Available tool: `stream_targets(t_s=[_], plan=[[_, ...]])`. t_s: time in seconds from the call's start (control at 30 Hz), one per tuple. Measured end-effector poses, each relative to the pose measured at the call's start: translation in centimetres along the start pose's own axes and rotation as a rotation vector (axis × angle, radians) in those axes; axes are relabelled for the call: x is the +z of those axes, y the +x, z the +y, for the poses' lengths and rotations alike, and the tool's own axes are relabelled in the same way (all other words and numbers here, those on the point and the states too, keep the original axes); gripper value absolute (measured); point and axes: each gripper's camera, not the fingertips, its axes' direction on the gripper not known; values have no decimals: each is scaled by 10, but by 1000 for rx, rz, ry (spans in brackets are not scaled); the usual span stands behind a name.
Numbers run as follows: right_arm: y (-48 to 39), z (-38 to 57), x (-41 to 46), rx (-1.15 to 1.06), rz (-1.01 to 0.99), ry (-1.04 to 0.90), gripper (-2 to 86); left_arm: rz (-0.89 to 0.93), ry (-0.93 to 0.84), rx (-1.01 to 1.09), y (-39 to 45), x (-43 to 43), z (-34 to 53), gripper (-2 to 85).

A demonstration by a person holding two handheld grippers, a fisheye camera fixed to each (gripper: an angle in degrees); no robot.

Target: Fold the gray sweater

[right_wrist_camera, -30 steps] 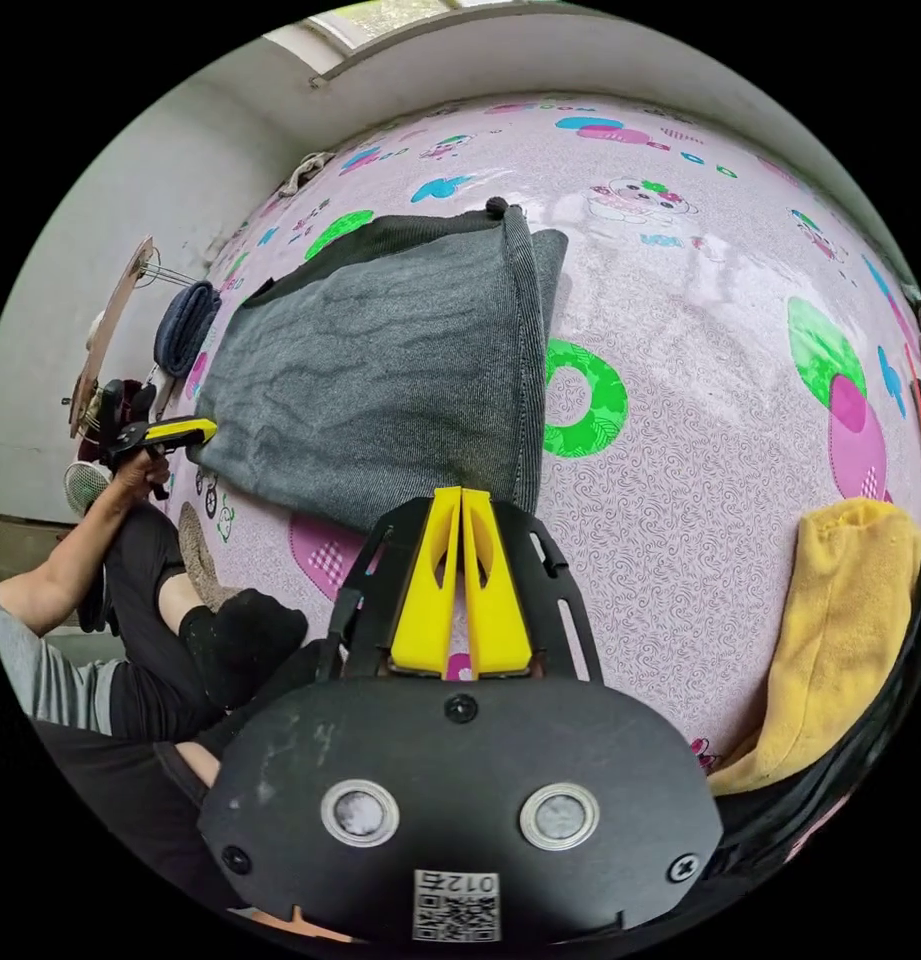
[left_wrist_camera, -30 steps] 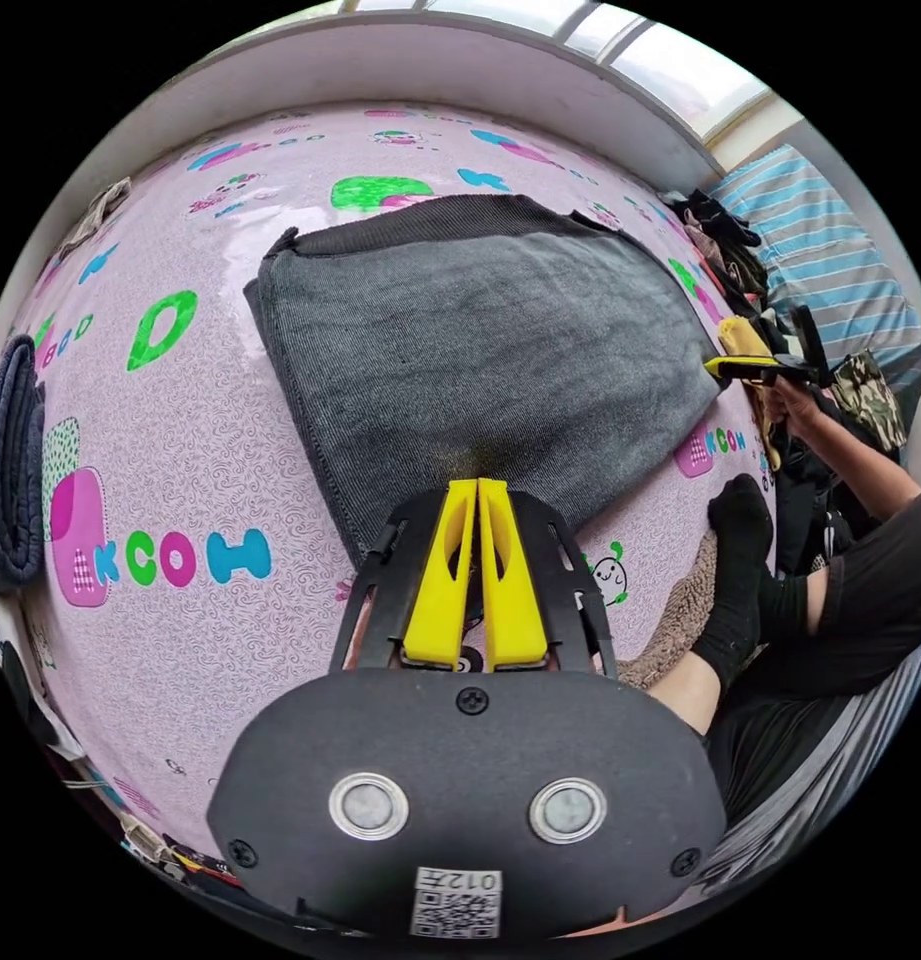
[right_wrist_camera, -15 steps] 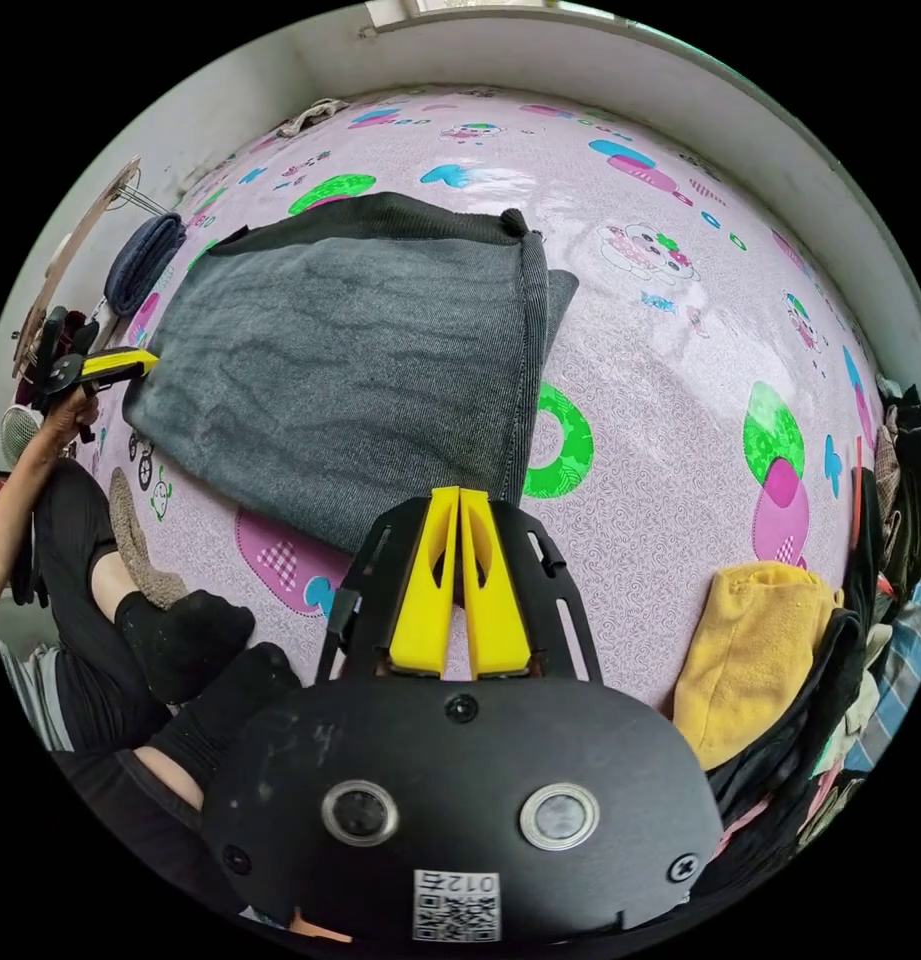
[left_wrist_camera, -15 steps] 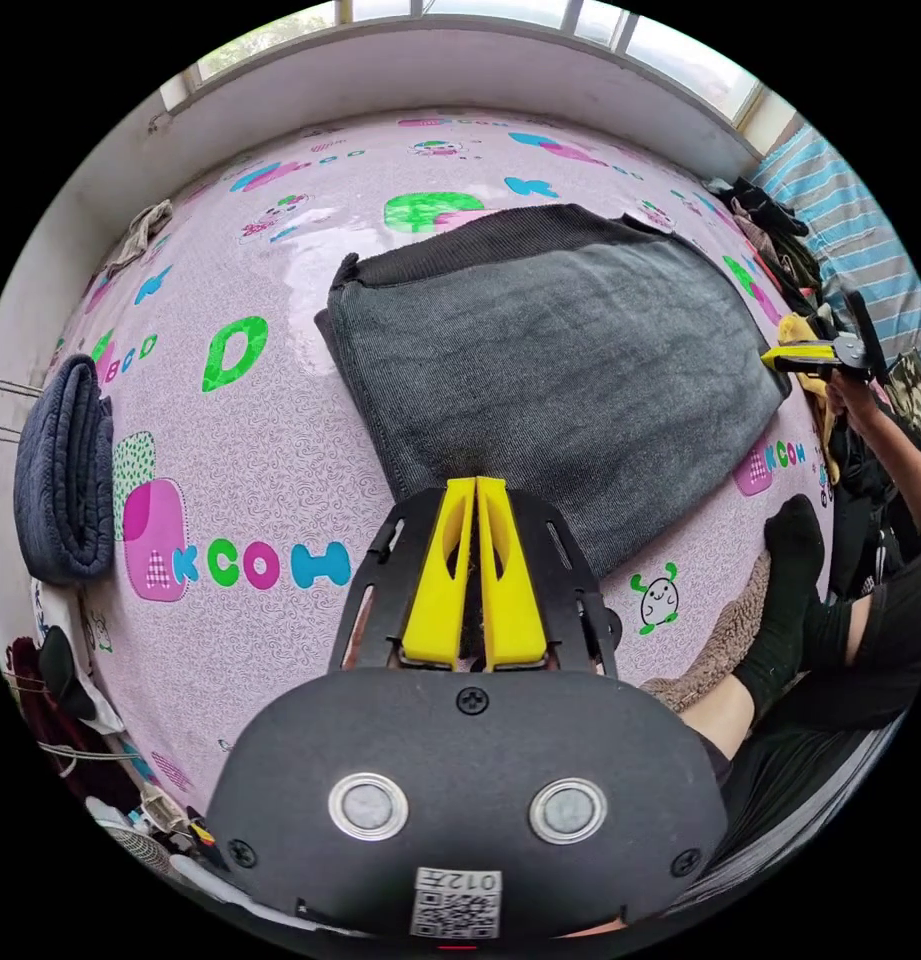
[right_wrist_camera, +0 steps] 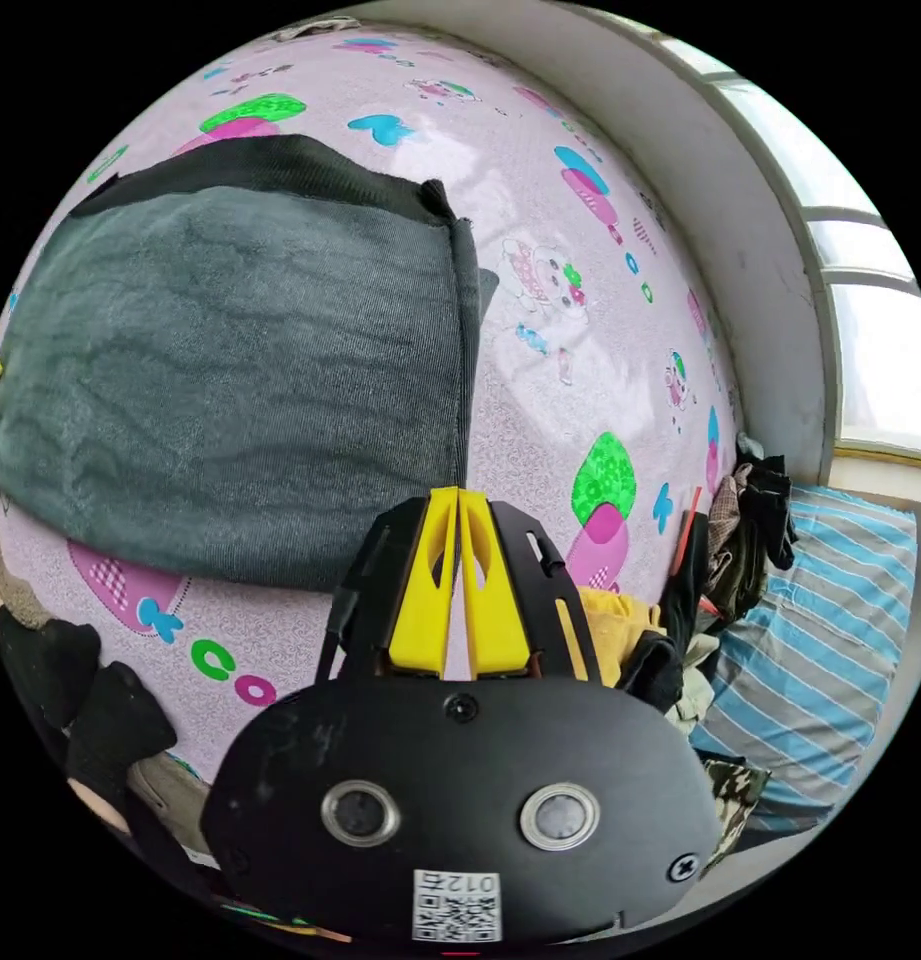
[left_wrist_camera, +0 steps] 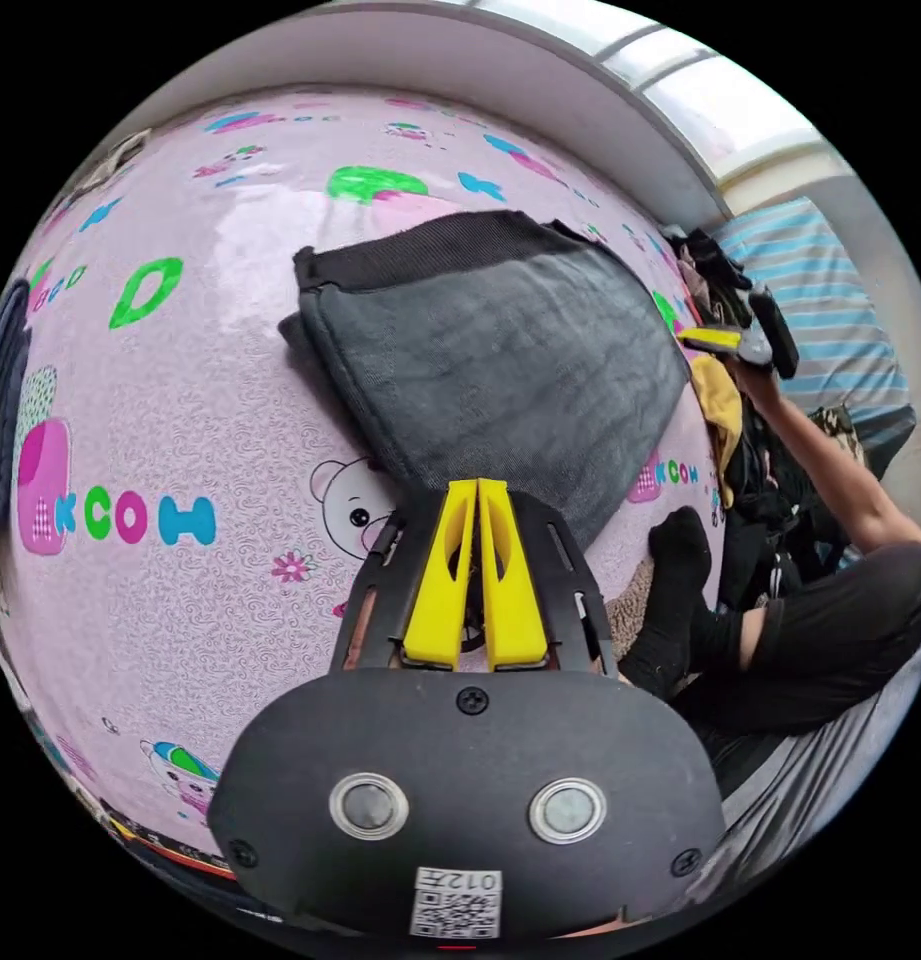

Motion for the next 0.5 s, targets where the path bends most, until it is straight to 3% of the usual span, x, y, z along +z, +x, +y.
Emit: stream_targets(t_s=[0.07, 0.23, 0.37, 0.5], plan=[[-16, 3, -18, -23, -46, 150, -8, 63, 124, -182, -57, -37, 7, 28], [-124, 23, -70, -262, -285, 505, 28, 249, 211, -429, -164, -66, 13, 81], [-202, 40, -77, -522, -331, 598, 72, 419, 196, -490, -206, -57, 1, 110], [-258, 54, -60, -759, -306, 605, 92, 461, 206, -497, -220, -60, -8, 118]])
